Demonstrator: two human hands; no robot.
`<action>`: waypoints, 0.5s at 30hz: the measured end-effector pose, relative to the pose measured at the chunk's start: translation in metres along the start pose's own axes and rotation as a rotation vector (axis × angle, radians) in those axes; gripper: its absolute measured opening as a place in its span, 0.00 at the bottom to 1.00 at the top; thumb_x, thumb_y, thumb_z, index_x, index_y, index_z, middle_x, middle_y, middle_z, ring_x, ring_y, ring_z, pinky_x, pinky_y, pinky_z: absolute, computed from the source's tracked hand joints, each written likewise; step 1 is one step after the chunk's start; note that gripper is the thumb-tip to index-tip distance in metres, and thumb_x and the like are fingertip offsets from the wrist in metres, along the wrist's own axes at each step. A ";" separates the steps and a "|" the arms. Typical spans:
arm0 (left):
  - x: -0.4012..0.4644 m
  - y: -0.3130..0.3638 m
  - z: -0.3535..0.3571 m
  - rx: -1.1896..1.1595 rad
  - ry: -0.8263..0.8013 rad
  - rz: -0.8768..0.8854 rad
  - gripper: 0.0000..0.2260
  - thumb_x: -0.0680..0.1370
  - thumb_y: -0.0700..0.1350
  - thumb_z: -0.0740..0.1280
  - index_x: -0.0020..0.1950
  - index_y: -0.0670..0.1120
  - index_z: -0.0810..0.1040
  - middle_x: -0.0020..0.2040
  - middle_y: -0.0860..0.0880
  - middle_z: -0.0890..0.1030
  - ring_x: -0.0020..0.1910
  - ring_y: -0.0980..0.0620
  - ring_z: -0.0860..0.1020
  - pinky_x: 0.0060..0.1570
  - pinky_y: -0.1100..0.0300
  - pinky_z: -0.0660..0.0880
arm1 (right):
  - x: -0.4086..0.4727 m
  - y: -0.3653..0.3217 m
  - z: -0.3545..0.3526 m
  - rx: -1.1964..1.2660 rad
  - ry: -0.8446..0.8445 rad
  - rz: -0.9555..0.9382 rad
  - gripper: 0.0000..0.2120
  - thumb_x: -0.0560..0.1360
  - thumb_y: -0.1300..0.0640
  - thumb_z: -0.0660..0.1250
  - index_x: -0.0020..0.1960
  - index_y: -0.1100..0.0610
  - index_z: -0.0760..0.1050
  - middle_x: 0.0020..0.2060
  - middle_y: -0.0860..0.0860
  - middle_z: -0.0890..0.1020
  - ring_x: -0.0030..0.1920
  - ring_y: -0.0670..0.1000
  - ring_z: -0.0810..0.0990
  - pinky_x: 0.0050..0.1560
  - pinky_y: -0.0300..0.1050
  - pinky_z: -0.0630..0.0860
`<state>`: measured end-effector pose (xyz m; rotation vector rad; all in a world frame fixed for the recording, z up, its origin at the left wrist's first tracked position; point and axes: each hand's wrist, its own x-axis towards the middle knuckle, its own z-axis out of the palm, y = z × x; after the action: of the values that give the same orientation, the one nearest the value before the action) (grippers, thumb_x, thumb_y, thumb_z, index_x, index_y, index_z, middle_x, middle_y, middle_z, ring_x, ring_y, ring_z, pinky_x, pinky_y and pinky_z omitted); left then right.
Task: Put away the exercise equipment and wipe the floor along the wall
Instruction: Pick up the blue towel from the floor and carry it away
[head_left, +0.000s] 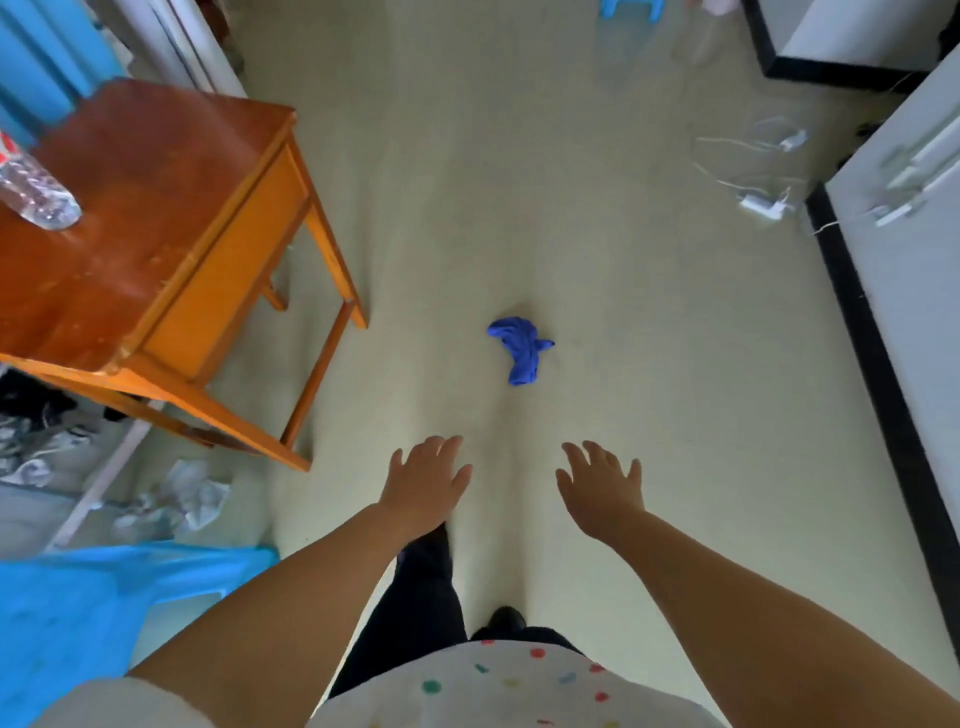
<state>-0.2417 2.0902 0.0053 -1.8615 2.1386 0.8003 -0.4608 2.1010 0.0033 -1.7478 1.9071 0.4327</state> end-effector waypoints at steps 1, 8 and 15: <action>0.021 -0.008 -0.007 0.009 -0.007 -0.012 0.22 0.83 0.54 0.49 0.77 0.50 0.55 0.74 0.49 0.62 0.73 0.49 0.62 0.73 0.48 0.52 | 0.018 -0.005 -0.006 0.004 0.003 -0.007 0.23 0.82 0.47 0.46 0.76 0.49 0.52 0.76 0.52 0.55 0.75 0.53 0.56 0.74 0.61 0.46; 0.170 -0.044 -0.097 0.055 -0.027 0.014 0.23 0.83 0.54 0.49 0.76 0.50 0.56 0.74 0.48 0.63 0.72 0.48 0.64 0.72 0.48 0.56 | 0.136 -0.026 -0.077 0.153 -0.001 0.147 0.23 0.82 0.47 0.46 0.76 0.49 0.51 0.76 0.51 0.55 0.75 0.53 0.57 0.73 0.60 0.49; 0.293 -0.034 -0.158 0.153 -0.119 0.129 0.22 0.82 0.53 0.51 0.76 0.48 0.57 0.72 0.46 0.65 0.70 0.45 0.65 0.70 0.47 0.59 | 0.217 -0.033 -0.131 0.290 0.019 0.257 0.23 0.82 0.48 0.48 0.76 0.50 0.54 0.75 0.51 0.58 0.73 0.53 0.61 0.73 0.57 0.53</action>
<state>-0.2329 1.7558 -0.0129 -1.5752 2.1950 0.7299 -0.4567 1.8457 -0.0092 -1.3336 2.0983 0.2159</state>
